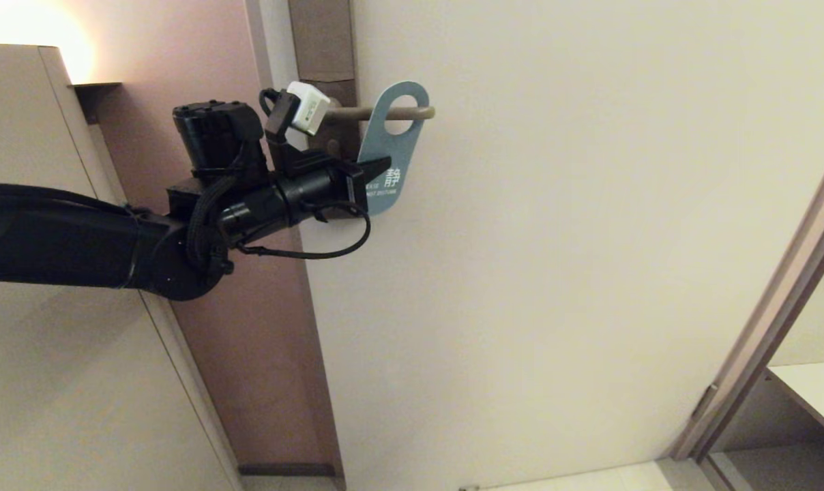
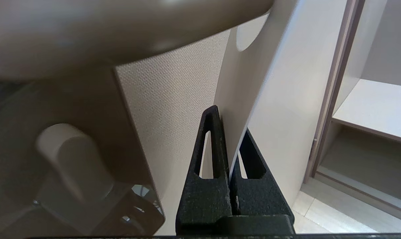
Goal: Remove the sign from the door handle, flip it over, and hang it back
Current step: Take down the sign
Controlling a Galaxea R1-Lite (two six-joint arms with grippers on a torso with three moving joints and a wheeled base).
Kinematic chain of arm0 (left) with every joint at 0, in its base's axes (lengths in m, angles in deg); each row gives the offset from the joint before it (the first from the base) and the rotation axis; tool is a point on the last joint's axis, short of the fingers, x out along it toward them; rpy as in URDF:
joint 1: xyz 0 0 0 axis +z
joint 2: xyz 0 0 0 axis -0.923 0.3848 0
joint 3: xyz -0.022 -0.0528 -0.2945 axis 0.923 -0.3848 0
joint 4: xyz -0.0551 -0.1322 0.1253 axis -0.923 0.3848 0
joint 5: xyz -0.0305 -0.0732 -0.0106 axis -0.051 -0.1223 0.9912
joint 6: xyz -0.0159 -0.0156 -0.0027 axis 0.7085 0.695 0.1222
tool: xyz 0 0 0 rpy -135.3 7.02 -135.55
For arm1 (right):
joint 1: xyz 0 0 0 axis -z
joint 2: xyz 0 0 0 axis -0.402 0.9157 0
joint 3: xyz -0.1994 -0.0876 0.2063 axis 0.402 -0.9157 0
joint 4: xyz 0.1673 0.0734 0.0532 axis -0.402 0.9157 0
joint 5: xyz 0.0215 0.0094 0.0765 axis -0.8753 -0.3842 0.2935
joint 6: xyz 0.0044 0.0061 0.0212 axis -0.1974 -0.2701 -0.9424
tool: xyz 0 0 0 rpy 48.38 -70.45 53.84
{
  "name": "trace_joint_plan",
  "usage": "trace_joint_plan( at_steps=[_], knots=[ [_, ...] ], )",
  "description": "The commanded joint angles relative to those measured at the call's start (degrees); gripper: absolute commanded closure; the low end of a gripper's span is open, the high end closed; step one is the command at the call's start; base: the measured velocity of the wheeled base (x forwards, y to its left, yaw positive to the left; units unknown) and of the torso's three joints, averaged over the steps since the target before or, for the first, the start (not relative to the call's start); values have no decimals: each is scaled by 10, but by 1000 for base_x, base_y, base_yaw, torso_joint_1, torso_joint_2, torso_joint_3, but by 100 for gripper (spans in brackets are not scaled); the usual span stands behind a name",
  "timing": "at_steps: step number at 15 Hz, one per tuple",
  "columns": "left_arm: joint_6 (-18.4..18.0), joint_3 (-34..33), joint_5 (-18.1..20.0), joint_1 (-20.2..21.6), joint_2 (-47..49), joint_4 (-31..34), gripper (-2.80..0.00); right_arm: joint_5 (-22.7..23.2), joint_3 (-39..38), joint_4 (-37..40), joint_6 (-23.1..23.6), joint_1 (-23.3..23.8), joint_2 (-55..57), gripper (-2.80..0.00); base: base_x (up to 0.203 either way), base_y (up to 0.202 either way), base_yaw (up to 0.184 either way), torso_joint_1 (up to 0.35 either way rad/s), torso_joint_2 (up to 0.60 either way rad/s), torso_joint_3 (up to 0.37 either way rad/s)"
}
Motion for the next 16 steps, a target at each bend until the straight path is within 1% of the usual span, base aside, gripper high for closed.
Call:
trace_joint_plan(
  at_steps=[1, 3, 6, 11, 14, 16],
  knots=[
    [3, 17, 0, 0, 24, -6, 0, 0, 0, 0, 1, 1, 1, 0, 0, 0, 0, 0, 0, 0],
    [10, 34, 0, 0, 43, -30, 0, 0, 0, 0, 1, 1, 1, 0, 0, 0, 0, 0, 0, 0],
    [12, 38, -1, -3, 55, -52, 0, 0, 0, 0, 1, 0, 1, 0, 0, 0, 0, 0, 0, 0],
    [12, 37, -8, -10, 62, -53, 0, 0, 0, 0, 1, 0, 1, 0, 0, 0, 0, 0, 0, 0],
    [12, 39, -31, -12, 74, -57, 0, 0, 0, 0, 1, 0, 1, 0, 0, 0, 0, 0, 0, 0],
    [13, 39, -33, -12, 88, -87, 0, 0, 0, 0, 1, 1, 1, 0, 0, 0, 0, 0, 0, 0]
  ],
)
